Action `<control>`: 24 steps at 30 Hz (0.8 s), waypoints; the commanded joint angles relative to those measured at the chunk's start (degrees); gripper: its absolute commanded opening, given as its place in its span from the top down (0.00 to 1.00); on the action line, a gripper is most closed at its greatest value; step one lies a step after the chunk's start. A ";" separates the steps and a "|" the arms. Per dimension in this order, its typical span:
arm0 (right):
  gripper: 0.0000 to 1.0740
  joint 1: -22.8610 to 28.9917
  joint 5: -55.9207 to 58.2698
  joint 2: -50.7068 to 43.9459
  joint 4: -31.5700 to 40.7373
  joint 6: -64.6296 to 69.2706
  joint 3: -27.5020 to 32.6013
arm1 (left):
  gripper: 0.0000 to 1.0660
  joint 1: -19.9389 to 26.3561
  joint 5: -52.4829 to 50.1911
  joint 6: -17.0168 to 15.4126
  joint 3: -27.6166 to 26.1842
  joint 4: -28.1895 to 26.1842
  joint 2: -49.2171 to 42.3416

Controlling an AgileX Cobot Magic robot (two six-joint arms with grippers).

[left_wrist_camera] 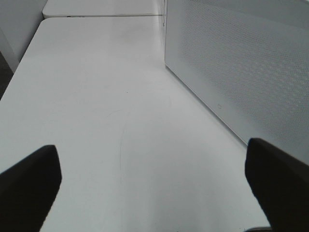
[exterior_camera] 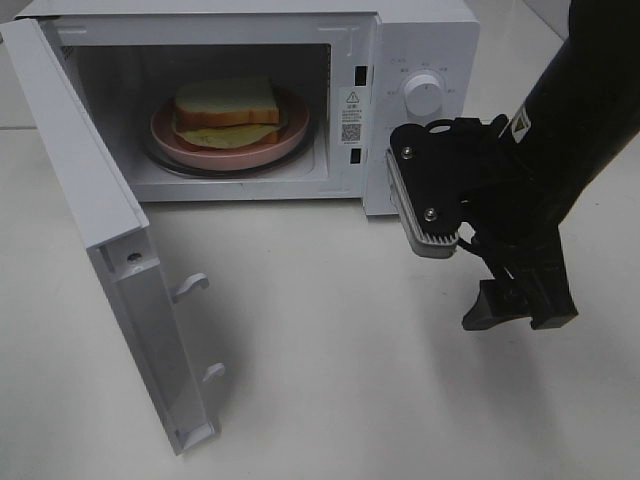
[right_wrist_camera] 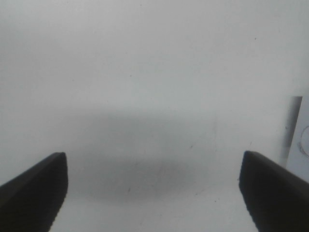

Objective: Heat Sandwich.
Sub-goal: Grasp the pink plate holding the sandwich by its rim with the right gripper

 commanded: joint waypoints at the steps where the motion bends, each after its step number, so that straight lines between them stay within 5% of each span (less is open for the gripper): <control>1: 0.11 -0.29 0.11 0.46 -2.35 0.40 -0.34 | 0.08 -0.06 -0.29 -0.11 0.23 -0.46 -1.32; 24: 0.18 0.80 -1.49 8.71 -5.44 0.34 -13.29 | 0.08 -0.06 -0.29 -0.11 0.23 -0.46 -1.32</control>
